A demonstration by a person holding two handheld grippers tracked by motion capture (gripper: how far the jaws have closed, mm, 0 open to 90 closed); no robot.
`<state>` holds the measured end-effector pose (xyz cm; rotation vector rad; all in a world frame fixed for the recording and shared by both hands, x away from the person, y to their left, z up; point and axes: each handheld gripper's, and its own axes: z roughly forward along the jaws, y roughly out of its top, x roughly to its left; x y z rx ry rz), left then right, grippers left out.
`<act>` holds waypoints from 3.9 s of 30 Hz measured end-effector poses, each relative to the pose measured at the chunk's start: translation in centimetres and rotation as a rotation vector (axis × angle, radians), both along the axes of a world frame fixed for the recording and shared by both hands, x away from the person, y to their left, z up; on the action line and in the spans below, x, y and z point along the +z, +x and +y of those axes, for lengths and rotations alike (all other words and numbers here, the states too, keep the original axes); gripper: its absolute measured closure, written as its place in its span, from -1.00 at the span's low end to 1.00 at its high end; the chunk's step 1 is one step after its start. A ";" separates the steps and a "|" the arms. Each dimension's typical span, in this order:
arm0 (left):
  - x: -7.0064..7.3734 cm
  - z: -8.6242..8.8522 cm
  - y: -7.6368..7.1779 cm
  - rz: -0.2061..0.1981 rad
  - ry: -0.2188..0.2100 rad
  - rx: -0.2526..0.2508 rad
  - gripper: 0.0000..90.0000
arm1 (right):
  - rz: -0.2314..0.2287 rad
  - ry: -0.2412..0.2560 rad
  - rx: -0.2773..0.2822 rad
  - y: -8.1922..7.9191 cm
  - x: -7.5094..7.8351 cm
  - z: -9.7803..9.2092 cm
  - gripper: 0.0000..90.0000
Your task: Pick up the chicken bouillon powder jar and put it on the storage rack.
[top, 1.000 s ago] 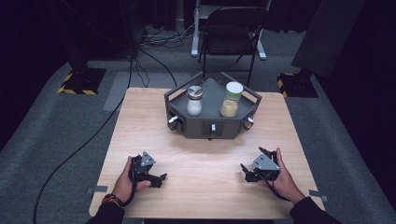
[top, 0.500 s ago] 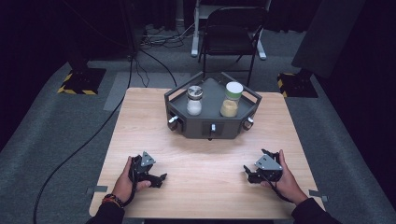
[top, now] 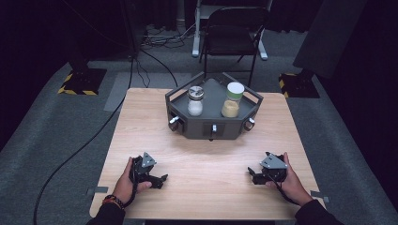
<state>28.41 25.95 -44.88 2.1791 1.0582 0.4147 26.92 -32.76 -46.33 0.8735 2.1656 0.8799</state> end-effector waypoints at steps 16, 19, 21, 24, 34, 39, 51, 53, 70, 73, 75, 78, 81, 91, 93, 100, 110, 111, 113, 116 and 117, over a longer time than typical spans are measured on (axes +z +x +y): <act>0.0 0.0 0.0 0.000 -0.001 0.000 -1.00 | 0.106 0.056 -0.035 1.8 0.6 -1.4 -0.95; 0.0 0.0 0.0 0.000 0.000 0.000 -1.00 | 0.131 0.072 -0.045 2.2 0.8 -1.7 -0.96; 0.0 0.0 0.0 0.001 -0.001 0.000 -1.00 | 0.157 0.090 -0.047 2.7 0.9 -2.0 -0.97; 0.0 0.0 0.0 0.000 0.000 0.000 -1.00 | 0.194 0.109 -0.056 3.2 1.1 -2.5 -0.98; 0.0 0.0 0.1 0.000 -0.001 -0.005 -1.00 | 0.267 0.160 -0.066 4.3 1.4 -3.7 -0.99; 0.0 0.0 0.1 0.001 0.000 -0.004 -1.00 | 0.268 0.161 -0.067 4.3 1.4 -3.7 -0.99; 0.0 0.0 0.1 0.001 -0.001 -0.005 -1.00 | 0.267 0.161 -0.067 4.3 1.4 -3.7 -0.99; 0.0 0.0 0.1 0.001 -0.001 -0.004 -1.00 | 0.267 0.160 -0.067 4.3 1.4 -3.7 -0.99; 0.0 -0.1 0.0 0.000 -0.001 -0.003 -1.00 | 0.266 0.161 -0.069 4.3 1.4 -3.7 -0.99; 0.0 -0.1 0.0 0.000 -0.001 -0.003 -1.00 | 0.266 0.160 -0.069 4.3 1.4 -3.7 -0.99; 0.0 -0.1 0.0 0.000 -0.001 -0.003 -1.00 | 0.266 0.160 -0.069 4.3 1.4 -3.7 -0.99; 0.0 -0.1 0.0 0.001 0.000 -0.003 -1.00 | 0.266 0.160 -0.069 4.3 1.4 -3.7 -0.99; 0.0 -0.1 0.0 0.000 -0.001 -0.003 -1.00 | 0.266 0.160 -0.069 4.3 1.4 -3.7 -0.99; 0.0 -0.1 0.0 0.000 0.000 -0.004 -1.00 | 0.266 0.160 -0.070 4.2 1.4 -3.6 -0.99; 0.0 0.0 0.0 0.000 0.000 -0.004 -1.00 | 0.265 0.160 -0.070 4.2 1.4 -3.6 -0.99; 0.0 -0.1 0.0 0.001 0.000 -0.003 -1.00 | 0.266 0.160 -0.070 4.2 1.4 -3.6 -0.99; 0.0 -0.1 -0.1 0.000 0.000 -0.001 -1.00 | 0.267 0.160 -0.069 4.3 1.4 -3.6 -0.99; 0.0 -0.1 -0.1 0.000 -0.001 0.000 -1.00 | 0.267 0.160 -0.069 4.3 1.4 -3.6 -0.99; 0.0 -0.1 -0.1 0.000 -0.001 -0.001 -1.00 | 0.268 0.160 -0.069 4.3 1.4 -3.6 -0.99; 0.0 -0.1 -0.1 0.000 -0.001 -0.001 -1.00 | 0.268 0.160 -0.068 4.3 1.4 -3.6 -0.99; 0.0 -0.1 -0.1 0.000 -0.001 -0.001 -1.00 | 0.268 0.160 -0.068 4.3 1.4 -3.6 -0.99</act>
